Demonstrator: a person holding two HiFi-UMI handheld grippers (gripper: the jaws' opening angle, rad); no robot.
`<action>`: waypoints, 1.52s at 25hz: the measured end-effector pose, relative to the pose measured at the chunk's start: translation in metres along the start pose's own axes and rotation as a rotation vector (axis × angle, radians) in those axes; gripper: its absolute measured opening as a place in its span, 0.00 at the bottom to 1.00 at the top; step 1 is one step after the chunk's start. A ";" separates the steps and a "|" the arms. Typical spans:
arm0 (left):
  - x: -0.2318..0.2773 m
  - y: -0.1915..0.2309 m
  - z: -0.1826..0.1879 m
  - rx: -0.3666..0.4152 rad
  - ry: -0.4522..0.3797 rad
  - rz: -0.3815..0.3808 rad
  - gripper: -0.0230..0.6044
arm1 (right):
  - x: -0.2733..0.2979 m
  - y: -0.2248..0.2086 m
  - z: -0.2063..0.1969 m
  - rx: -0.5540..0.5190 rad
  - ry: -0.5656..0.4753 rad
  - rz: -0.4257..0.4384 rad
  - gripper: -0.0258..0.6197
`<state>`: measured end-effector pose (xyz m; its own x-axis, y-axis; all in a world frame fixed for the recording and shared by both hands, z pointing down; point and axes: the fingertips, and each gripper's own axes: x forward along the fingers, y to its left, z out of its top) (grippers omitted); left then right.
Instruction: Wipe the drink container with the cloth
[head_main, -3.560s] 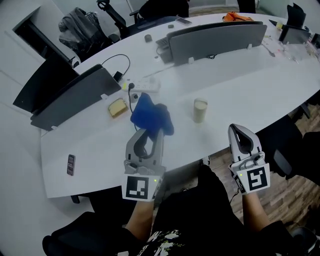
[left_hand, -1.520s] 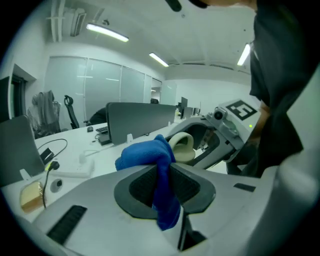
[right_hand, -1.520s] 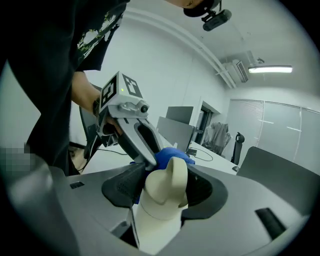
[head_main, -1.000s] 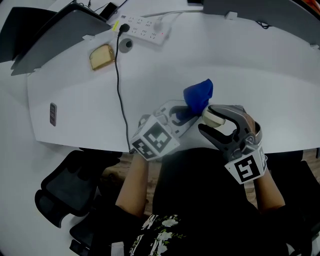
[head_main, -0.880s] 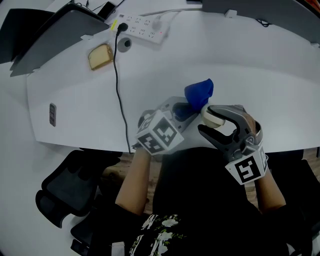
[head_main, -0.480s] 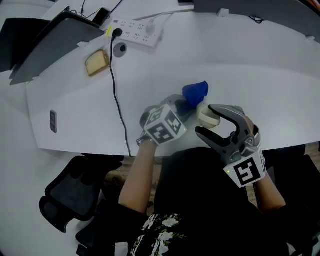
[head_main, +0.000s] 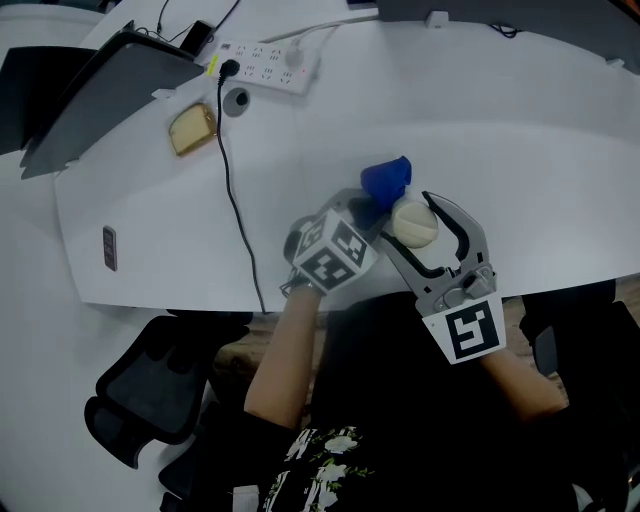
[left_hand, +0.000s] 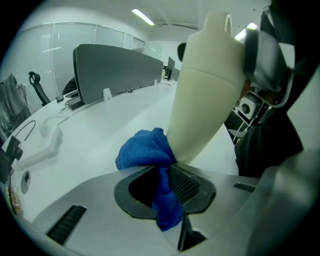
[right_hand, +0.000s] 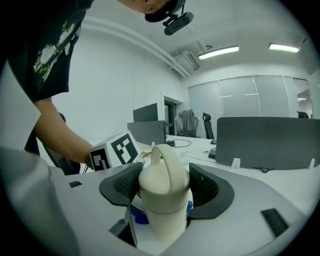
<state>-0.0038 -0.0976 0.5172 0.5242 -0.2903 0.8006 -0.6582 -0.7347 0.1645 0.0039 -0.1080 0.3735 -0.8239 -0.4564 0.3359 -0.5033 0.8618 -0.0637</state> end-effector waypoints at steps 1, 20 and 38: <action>-0.001 -0.001 0.000 -0.013 -0.004 -0.004 0.14 | -0.001 -0.001 0.000 0.017 0.002 0.015 0.46; -0.025 -0.002 0.015 -0.379 -0.141 -0.148 0.14 | -0.012 0.029 -0.005 -0.381 0.151 0.914 0.46; -0.001 0.007 0.002 -0.417 -0.079 -0.010 0.14 | -0.011 0.008 0.021 -0.200 -0.113 0.112 0.47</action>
<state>-0.0077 -0.1036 0.5168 0.5613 -0.3424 0.7535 -0.8062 -0.4320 0.4043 0.0037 -0.1010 0.3491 -0.9013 -0.3677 0.2289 -0.3549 0.9299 0.0964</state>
